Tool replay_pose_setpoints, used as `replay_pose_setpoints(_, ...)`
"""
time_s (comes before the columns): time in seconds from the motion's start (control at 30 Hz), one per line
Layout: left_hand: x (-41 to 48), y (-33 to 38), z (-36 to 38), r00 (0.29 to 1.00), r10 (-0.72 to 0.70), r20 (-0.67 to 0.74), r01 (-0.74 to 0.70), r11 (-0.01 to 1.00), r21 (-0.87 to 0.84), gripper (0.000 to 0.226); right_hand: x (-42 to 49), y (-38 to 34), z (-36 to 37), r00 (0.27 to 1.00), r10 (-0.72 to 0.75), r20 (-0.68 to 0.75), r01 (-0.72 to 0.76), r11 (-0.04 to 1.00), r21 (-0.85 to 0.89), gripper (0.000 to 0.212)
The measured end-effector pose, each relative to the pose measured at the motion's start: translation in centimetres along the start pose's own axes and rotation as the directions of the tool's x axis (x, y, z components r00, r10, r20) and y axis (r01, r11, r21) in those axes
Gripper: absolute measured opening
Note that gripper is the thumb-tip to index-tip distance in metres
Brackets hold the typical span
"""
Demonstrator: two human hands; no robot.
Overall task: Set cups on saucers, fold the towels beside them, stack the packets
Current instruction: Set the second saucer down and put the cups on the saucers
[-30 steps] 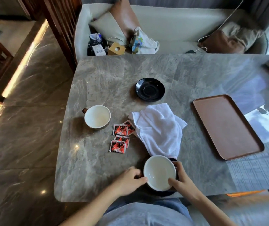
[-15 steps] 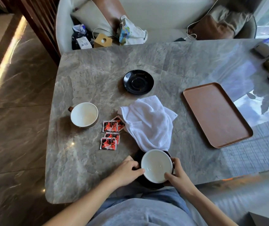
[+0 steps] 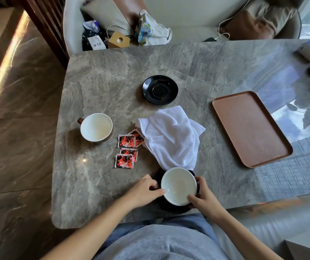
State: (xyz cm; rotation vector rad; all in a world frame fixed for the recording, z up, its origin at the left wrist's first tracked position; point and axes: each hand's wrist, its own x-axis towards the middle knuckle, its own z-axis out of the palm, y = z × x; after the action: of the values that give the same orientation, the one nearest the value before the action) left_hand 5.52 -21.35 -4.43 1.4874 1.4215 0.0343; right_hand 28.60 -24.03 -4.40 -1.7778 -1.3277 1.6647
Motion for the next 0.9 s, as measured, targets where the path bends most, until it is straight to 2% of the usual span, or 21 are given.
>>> replay_pose_setpoints(0.1, 0.0, -0.2, 0.0, 1.000, -0.001, -0.007, 0.001, 1.000, -0.013, 0.030, -0.2, 0.0, -0.1, 0.998, -0.059, -0.025, 0.056, 0.994, -0.095, 0.045)
replay_pose_setpoints(0.17, -0.1, -0.3, 0.0, 1.000, 0.013, -0.014, -0.013, 1.000, -0.014, 0.030, -0.5, 0.0, -0.1, 0.982, -0.149, -0.119, 0.125, 0.973, -0.193, 0.045)
replay_pose_setpoints(0.23, -0.3, -0.3, -0.2, 0.998, 0.034, -0.055, -0.035, 0.999, -0.025, 0.026, -0.7, -0.4, -0.1, 0.930, -0.268, -0.253, 0.184, 0.932, -0.311, 0.048)
replay_pose_setpoints(0.3, -0.6, -0.3, -1.0, 0.985, 0.048, -0.168, -0.061, 0.996, -0.069, 0.019, -0.5, -1.2, -0.2, 0.864, -0.384, -0.324, 0.242, 0.883, -0.403, 0.050)
replay_pose_setpoints(0.43, -1.3, -1.7, -4.1, 0.874, 0.120, -0.470, -0.187, 0.977, -0.098, 0.006, 1.3, -4.9, 1.0, 0.829, -0.506, -0.238, 0.381, 0.823, -0.421, 0.048)
replay_pose_setpoints(0.57, -1.2, -4.5, -8.4, 0.745, -0.041, -0.666, -0.184, 0.947, -0.265, 0.005, 5.2, -9.6, 4.6, 0.833, -0.550, -0.057, 0.497, 0.790, -0.358, 0.039)
replay_pose_setpoints(0.67, -0.8, -6.8, -11.6, 0.630, -0.223, -0.744, -0.200, 0.879, -0.433, 0.007, 8.8, -13.4, 8.1, 0.858, -0.512, 0.041, 0.500, 0.815, -0.293, 0.035)
replay_pose_setpoints(0.77, -0.3, -9.0, -14.9, 0.539, -0.340, -0.771, -0.214, 0.830, -0.515, 0.010, 12.6, -16.4, 11.7, 0.924, -0.372, 0.090, 0.383, 0.896, -0.226, 0.038)
replay_pose_setpoints(0.83, 0.2, -10.3, -16.8, 0.507, -0.389, -0.769, -0.191, 0.819, -0.540, 0.018, 14.6, -17.9, 13.8, 0.955, -0.263, 0.133, 0.289, 0.928, -0.237, 0.045)
replay_pose_setpoints(0.9, 0.8, -11.3, -18.3, 0.520, -0.411, -0.749, -0.141, 0.823, -0.550, 0.028, 15.9, -19.0, 15.5, 0.964, -0.189, 0.185, 0.225, 0.954, -0.197, 0.050)
